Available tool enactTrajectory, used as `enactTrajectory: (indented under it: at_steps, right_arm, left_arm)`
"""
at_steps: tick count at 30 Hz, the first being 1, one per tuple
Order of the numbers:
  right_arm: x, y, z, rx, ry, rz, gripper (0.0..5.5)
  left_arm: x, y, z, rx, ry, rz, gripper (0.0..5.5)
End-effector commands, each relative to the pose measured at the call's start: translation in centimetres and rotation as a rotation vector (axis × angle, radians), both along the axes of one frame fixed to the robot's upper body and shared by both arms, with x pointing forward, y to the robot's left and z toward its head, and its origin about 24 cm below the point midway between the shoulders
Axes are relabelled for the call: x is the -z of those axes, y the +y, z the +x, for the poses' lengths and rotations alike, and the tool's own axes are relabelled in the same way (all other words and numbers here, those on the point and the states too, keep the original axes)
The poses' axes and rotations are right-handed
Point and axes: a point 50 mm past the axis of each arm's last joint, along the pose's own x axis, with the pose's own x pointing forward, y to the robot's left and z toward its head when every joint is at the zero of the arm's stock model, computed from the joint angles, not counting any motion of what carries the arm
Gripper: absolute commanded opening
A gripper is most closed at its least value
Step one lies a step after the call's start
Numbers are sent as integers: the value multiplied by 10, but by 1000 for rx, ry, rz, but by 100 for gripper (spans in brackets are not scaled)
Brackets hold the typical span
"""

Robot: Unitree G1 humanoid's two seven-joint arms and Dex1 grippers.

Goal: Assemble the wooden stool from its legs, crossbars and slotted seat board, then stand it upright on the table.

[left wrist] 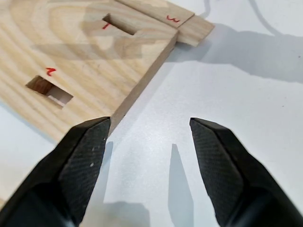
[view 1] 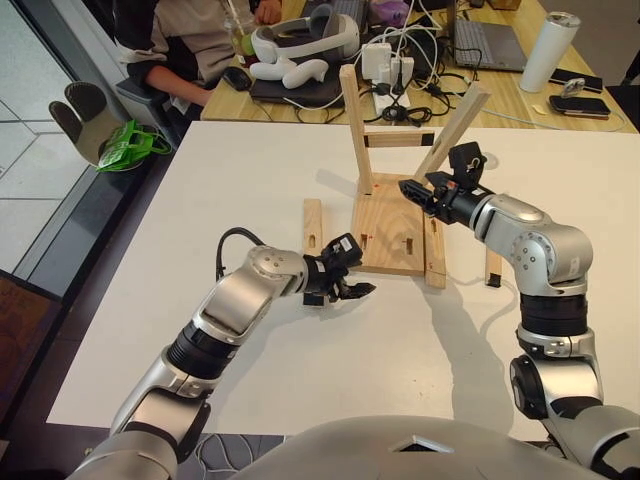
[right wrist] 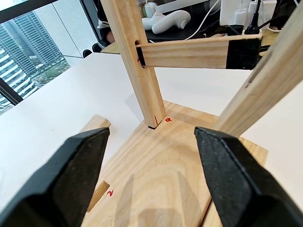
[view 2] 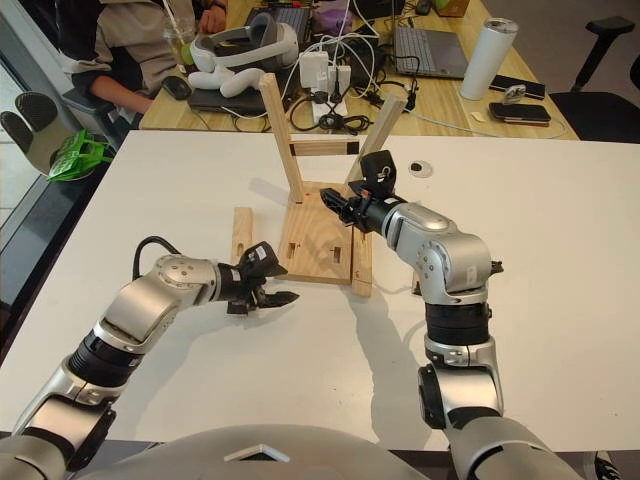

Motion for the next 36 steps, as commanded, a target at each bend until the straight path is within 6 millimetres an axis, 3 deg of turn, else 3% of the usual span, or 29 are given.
enactTrajectory:
  at_steps: [1, 4, 8, 12, 20, 24, 30, 33, 36]
  right_arm:
    - [-5, -2, 5, 24, -15, -20, 336]
    - [-4, 0, 4, 1, -12, -32, 336]
    - [-13, 4, -5, -22, -56, -6, 336]
    - [-31, 14, -9, 54, -193, 38, 336]
    - [-56, 16, -9, 203, -326, 162, 336]
    - [-66, 16, -10, 196, -352, 216, 336]
    - [-120, 21, -25, 91, -457, 730, 336]
    - [-133, 10, -24, 112, -493, 813, 336]
    - [-146, -15, -16, 283, -615, 785, 336]
  left_arm:
    - [-15, -27, -10, 54, -5, -106, 309]
    - [-27, -37, -9, 42, -58, -150, 309]
    - [-38, -16, 29, -125, -243, -61, 309]
    - [-23, 4, 55, -147, -288, 80, 309]
    - [-5, -4, 79, -27, -362, 198, 309]
    - [11, 11, 65, 94, -345, 296, 309]
    - [20, 24, 27, 176, -284, 321, 309]
    - [19, 18, 3, 223, -273, 298, 309]
    - [11, 9, -15, 233, -259, 243, 309]
